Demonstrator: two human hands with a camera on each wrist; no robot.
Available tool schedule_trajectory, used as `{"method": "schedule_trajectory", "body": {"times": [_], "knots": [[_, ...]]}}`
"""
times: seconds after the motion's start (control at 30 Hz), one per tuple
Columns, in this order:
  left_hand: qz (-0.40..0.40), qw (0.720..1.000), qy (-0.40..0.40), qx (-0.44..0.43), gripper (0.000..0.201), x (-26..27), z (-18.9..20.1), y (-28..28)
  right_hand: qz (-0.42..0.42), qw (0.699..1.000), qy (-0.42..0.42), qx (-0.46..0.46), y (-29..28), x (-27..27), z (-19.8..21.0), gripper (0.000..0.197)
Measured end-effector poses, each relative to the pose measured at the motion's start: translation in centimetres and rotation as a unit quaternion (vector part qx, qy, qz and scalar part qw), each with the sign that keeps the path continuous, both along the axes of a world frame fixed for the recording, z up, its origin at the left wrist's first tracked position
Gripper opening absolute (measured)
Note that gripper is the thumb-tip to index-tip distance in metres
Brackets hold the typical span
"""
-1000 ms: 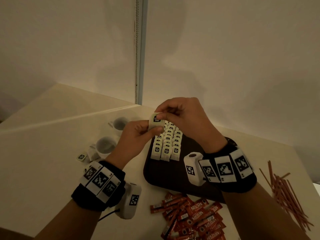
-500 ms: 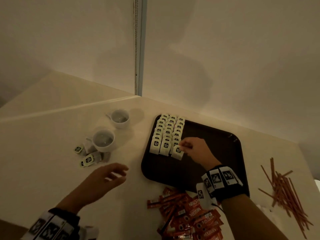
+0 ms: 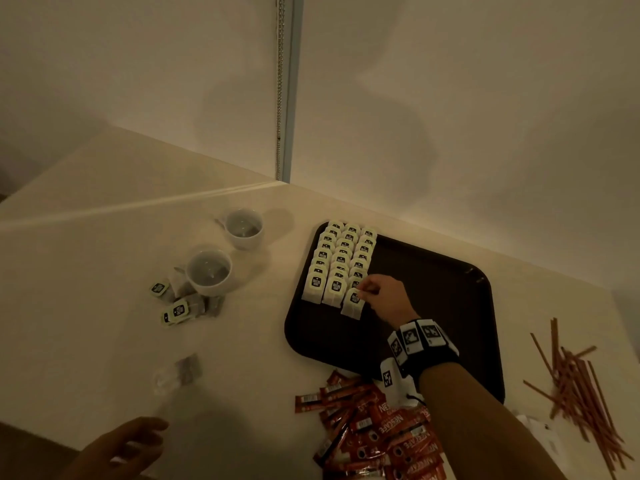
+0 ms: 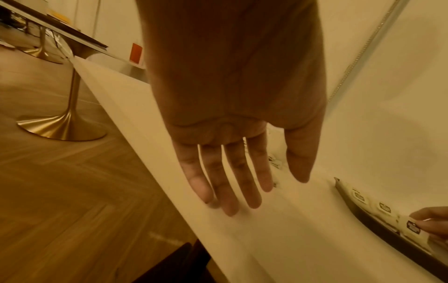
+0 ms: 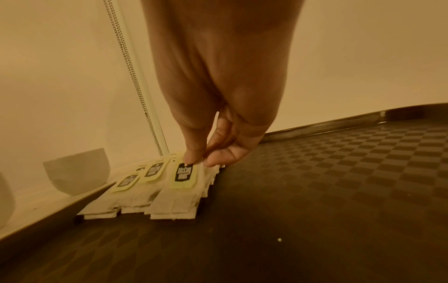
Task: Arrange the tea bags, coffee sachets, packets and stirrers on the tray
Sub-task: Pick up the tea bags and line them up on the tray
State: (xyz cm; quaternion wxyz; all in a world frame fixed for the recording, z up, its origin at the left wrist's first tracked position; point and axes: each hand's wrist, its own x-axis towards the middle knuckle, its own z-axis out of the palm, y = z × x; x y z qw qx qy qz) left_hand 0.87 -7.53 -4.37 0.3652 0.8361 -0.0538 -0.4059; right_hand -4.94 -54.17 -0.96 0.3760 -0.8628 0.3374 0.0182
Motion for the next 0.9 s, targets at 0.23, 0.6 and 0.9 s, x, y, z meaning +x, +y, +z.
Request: {"method": "schedule_trajectory", "body": {"times": [0.23, 0.6, 0.9], "knots": [[-0.010, 1.000, -0.023, 0.001, 0.024, -0.5, 0.4, 0.4, -0.017, 1.000, 0.004, 0.003, -0.1, 0.8, -0.5, 0.013], [-0.008, 0.998, -0.049, -0.029, 0.024, 0.5, 2.8, 0.4, -0.010, 0.993, -0.104, -0.063, 2.7, 2.5, 1.0, 0.013], [0.054, 0.970, -0.238, -0.004, 0.012, 7.7, 4.5, -4.2, 0.390, 0.919, -0.056, 0.011, 18.8, 6.9, 0.2, 0.028]]}}
